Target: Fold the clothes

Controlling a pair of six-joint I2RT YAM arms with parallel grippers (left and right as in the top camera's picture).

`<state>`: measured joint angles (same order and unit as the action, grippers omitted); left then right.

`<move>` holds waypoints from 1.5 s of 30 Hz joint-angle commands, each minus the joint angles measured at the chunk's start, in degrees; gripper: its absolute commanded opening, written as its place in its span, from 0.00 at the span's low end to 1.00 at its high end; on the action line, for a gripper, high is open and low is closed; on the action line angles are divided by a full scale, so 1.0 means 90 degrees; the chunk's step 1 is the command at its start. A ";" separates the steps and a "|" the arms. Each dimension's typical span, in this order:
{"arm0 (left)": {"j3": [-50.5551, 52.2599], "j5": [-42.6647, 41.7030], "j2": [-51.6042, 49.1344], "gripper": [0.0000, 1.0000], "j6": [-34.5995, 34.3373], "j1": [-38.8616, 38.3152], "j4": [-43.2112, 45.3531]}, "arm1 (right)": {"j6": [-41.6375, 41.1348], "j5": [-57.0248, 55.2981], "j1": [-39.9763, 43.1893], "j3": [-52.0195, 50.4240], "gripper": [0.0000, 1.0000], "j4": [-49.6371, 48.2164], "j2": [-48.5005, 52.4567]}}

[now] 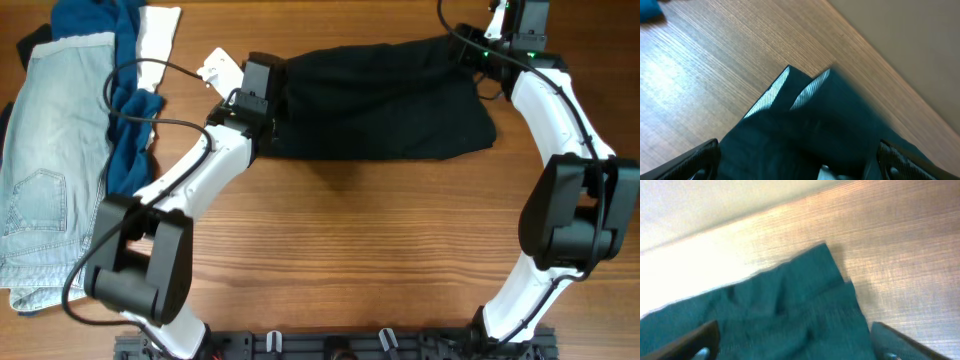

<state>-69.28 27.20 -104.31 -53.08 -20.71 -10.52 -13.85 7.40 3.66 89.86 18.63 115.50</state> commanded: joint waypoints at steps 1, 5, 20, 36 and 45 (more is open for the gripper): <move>-0.0024 0.0017 -0.0114 1.00 0.0639 0.0282 0.0248 | -0.0126 0.0017 -0.0066 0.0143 1.00 -0.0209 0.0073; -0.0204 -0.1054 0.0075 1.00 0.2084 0.0432 0.0092 | 0.0262 0.0940 -0.0068 0.0177 1.00 0.0027 -0.0228; -0.0233 -0.4146 -0.0488 1.00 0.4728 0.1372 -0.1013 | 0.1350 0.0515 -0.0049 0.0168 1.00 0.1751 -0.0272; -0.0233 -0.5073 -0.1824 0.79 0.4852 0.1700 -0.0109 | 0.0534 0.0488 -0.0056 0.0168 1.00 0.1870 -0.0272; -0.0236 -0.4908 -0.2004 0.04 0.4653 0.1756 0.0007 | 0.0214 0.0682 -0.0056 0.0168 1.00 0.1889 -0.0272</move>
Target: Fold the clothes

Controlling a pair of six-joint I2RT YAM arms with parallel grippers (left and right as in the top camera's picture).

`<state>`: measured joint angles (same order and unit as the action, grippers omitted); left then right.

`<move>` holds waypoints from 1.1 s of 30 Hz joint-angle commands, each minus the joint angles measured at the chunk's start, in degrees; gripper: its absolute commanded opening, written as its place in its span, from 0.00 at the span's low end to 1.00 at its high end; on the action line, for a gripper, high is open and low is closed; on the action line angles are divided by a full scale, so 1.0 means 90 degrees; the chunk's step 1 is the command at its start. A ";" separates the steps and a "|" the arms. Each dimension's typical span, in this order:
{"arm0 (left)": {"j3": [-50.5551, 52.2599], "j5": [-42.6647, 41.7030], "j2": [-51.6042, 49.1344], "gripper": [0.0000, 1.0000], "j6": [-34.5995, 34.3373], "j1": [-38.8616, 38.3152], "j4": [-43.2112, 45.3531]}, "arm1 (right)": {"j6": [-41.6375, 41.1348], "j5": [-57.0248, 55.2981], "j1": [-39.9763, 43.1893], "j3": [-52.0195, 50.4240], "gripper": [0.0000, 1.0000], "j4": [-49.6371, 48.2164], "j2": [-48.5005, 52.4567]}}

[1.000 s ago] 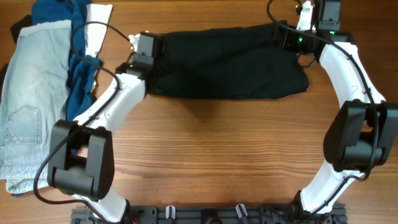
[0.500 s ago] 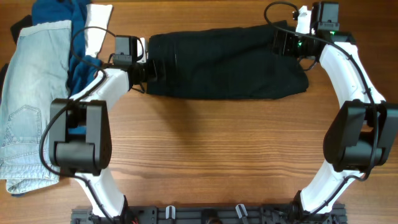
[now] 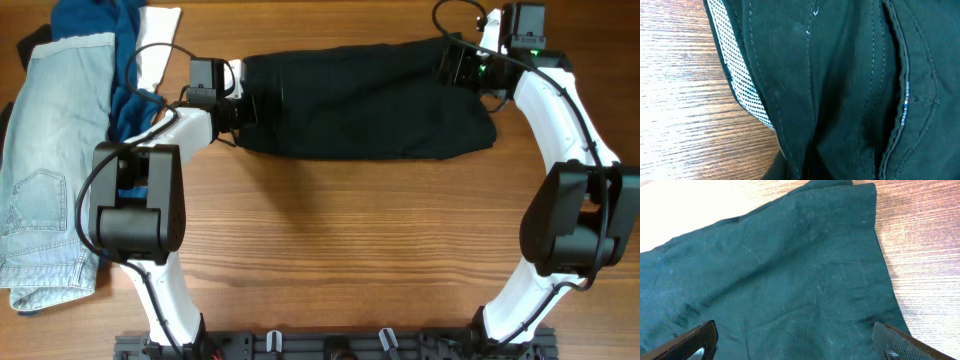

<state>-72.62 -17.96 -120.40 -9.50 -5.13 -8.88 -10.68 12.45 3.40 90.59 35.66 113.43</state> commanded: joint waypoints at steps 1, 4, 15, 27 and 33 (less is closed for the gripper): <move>0.0136 0.0197 -0.0053 0.04 -0.0262 0.0085 -0.0304 | -0.0136 0.0121 -0.0027 0.0087 0.99 0.0022 -0.0041; 0.0136 0.0223 0.0828 0.04 -0.0323 0.0381 -0.0971 | -0.0119 0.0228 -0.0027 0.0087 0.66 0.0126 -0.0041; -0.0653 0.0500 0.2688 0.04 0.0177 0.0583 -0.3449 | -0.0211 0.0680 -0.0631 -0.0330 0.04 -0.0398 0.0325; -0.1962 0.0430 0.2535 0.04 -0.0019 -0.0855 -0.3407 | -0.0741 0.0957 -0.0860 -0.0330 0.04 -0.0699 0.1549; -0.1962 0.0457 0.1685 0.04 -0.0857 -0.1894 -0.2810 | -0.1071 0.1197 -0.0840 -0.0330 0.04 -0.0818 0.1566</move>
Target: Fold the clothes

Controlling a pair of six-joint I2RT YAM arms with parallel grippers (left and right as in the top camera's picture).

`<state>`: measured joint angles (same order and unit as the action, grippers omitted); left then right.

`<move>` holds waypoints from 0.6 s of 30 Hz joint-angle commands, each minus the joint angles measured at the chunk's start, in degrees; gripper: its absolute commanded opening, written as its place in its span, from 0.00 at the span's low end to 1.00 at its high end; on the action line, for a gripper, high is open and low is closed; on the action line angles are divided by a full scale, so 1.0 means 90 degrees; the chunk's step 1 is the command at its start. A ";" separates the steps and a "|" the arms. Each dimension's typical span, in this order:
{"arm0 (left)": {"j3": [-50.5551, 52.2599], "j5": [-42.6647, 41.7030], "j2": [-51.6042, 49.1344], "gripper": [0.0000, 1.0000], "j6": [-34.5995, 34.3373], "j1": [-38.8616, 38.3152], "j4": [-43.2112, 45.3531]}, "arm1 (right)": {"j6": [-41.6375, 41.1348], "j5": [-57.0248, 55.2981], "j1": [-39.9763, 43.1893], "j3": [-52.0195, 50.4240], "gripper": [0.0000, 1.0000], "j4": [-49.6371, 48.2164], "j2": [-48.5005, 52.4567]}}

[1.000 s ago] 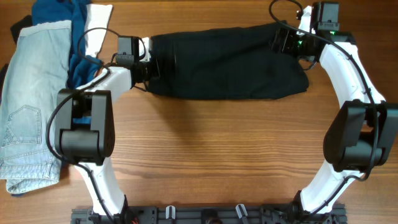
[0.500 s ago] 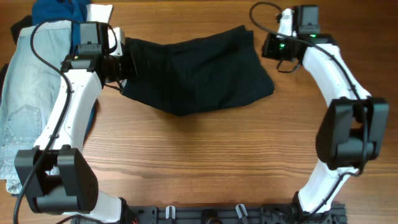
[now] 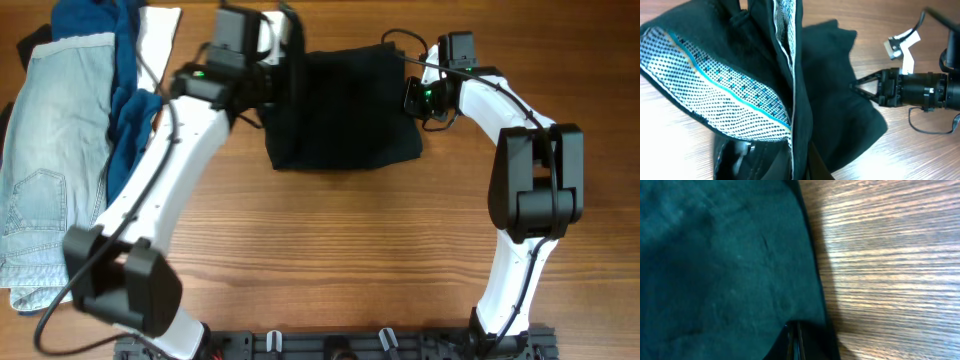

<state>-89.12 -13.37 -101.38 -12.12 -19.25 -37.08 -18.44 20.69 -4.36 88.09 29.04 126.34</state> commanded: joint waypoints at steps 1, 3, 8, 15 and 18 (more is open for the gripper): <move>-0.0129 -0.0058 -0.0493 0.04 -0.0646 -0.0401 0.0444 | -0.0291 0.0279 0.0027 -0.0053 0.04 -0.0102 0.0131; -0.0129 -0.0056 -0.0639 0.04 -0.0986 -0.0595 0.0806 | -0.0296 0.0461 0.0051 -0.0053 0.04 -0.0146 0.0131; -0.0129 -0.0053 -0.1069 0.04 -0.1600 -0.1100 0.1807 | -0.0522 0.1229 0.0087 -0.0039 0.04 -0.0539 0.0129; -0.0129 -0.0051 -0.1780 0.39 -0.1926 -0.1452 0.2436 | -0.0505 0.1292 0.0143 -0.0039 0.04 -0.0537 0.0124; -0.0129 -0.0053 -0.1792 1.00 -0.1926 -0.1450 0.2460 | -0.0522 0.1547 0.0425 0.0007 0.04 -0.0646 -0.0245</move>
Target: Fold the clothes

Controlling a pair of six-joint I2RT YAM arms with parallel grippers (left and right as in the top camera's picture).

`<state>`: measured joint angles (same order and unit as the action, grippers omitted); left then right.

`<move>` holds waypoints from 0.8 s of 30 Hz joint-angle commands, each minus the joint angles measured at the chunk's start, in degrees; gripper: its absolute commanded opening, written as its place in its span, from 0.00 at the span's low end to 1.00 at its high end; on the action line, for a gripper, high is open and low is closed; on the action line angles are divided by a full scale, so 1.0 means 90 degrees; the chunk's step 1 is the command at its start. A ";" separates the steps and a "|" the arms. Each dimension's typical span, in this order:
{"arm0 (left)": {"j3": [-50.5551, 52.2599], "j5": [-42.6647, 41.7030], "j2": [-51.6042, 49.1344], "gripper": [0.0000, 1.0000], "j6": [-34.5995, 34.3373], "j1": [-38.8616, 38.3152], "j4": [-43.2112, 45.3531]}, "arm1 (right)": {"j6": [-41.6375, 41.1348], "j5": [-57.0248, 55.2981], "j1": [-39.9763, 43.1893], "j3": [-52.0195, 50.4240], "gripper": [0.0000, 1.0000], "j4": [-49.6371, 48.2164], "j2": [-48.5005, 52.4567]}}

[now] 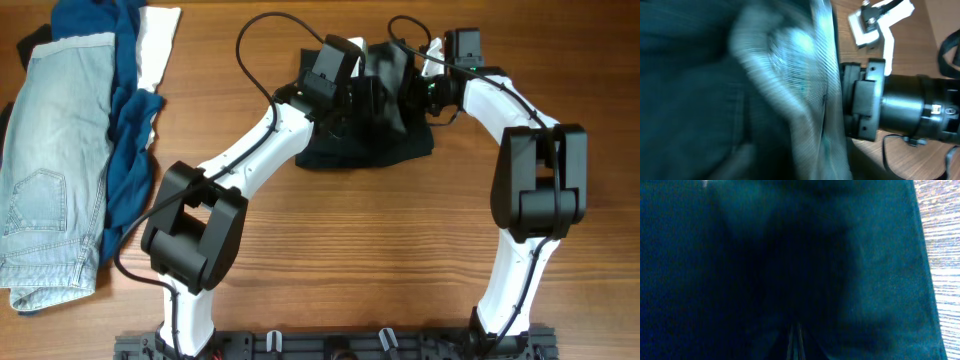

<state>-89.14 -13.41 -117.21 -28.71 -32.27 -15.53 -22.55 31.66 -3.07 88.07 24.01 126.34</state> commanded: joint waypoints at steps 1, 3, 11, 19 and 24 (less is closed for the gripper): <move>-0.0126 -0.0049 -0.0034 1.00 -0.0083 0.0000 0.0087 | -0.0068 0.0335 0.0464 0.0102 0.04 -0.0022 -0.0466; -0.0126 -0.0046 -0.0034 1.00 -0.0083 0.0002 0.0090 | -0.0100 0.0325 0.0899 0.0274 0.07 0.0221 -0.0930; -0.0129 -0.0046 0.0661 1.00 -0.0080 0.0792 -0.1457 | 0.1127 -0.0041 0.1484 0.0240 0.93 0.1277 -0.1559; -0.0126 0.1049 0.1685 1.00 0.0143 0.2769 -0.3747 | 0.1491 -0.1843 0.0197 0.0231 1.00 0.1474 -0.0954; -0.0119 0.1054 0.1557 1.00 0.0175 0.3111 -0.3973 | 0.1515 -0.3043 -0.0369 0.0231 1.00 0.1355 -0.0498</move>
<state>-90.11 -4.71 -102.50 -28.58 -4.36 -51.09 -10.13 12.82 -4.71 90.45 36.75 118.76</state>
